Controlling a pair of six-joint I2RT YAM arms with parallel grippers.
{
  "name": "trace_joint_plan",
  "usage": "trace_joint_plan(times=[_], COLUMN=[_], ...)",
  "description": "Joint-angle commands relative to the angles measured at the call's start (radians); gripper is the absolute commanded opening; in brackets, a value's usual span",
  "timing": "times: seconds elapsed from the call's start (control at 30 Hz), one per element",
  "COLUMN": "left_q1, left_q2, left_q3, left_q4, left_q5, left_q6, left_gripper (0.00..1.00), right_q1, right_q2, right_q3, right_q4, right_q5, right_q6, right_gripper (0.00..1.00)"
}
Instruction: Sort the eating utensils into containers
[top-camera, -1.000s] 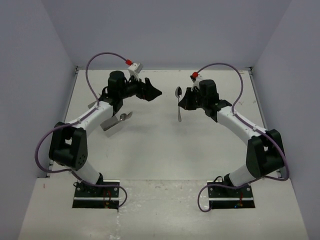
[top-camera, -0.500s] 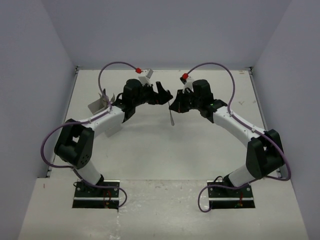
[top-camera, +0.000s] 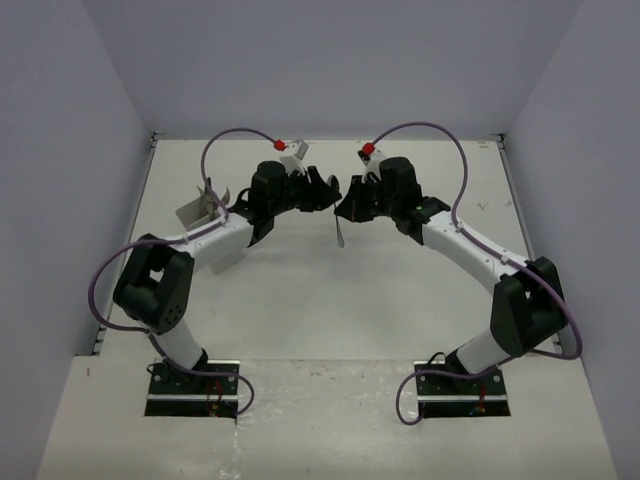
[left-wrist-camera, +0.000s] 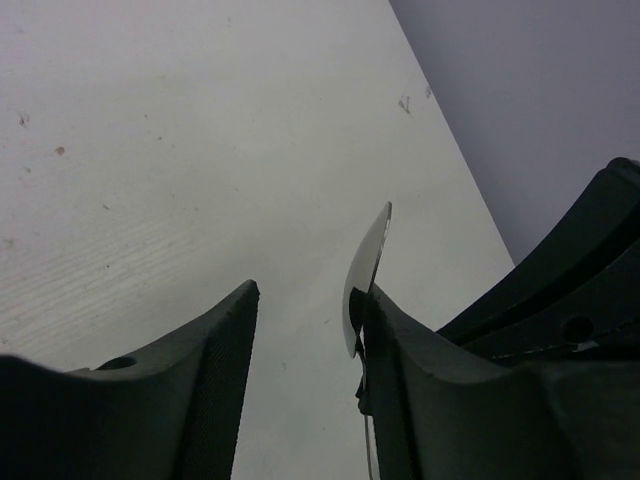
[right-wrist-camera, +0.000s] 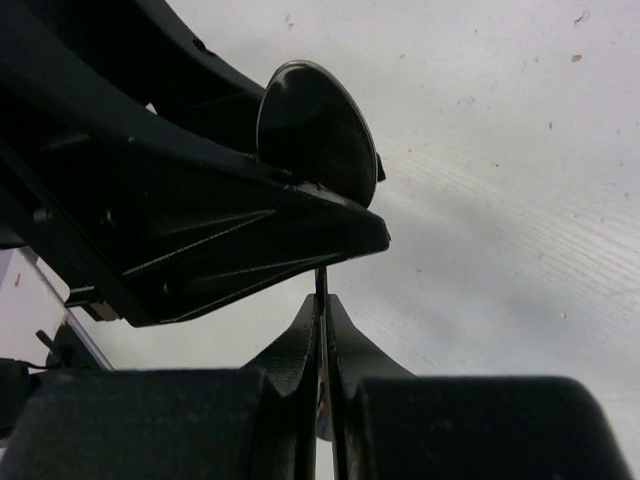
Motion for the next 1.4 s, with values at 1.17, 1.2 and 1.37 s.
trace_joint_plan(times=[1.17,1.2,1.37], left_q1=[0.302,0.304,0.383], left_q2=[-0.734,-0.764,-0.772], left_q3=[-0.391,-0.415,-0.494], left_q4=[-0.145,-0.136,-0.082], left_q5=[0.199,0.19,0.222], left_q6=[1.016,1.07,1.081], left_gripper=[0.0,0.0,0.0], right_q1=[-0.046,-0.046,-0.052], right_q2=[-0.296,-0.293,-0.264], right_q3=[-0.181,-0.179,-0.169], right_q4=[0.042,0.039,0.025], right_q5=[0.034,0.034,0.043], right_q6=[-0.095,-0.106,-0.106], right_gripper=[0.99,0.99,0.99])
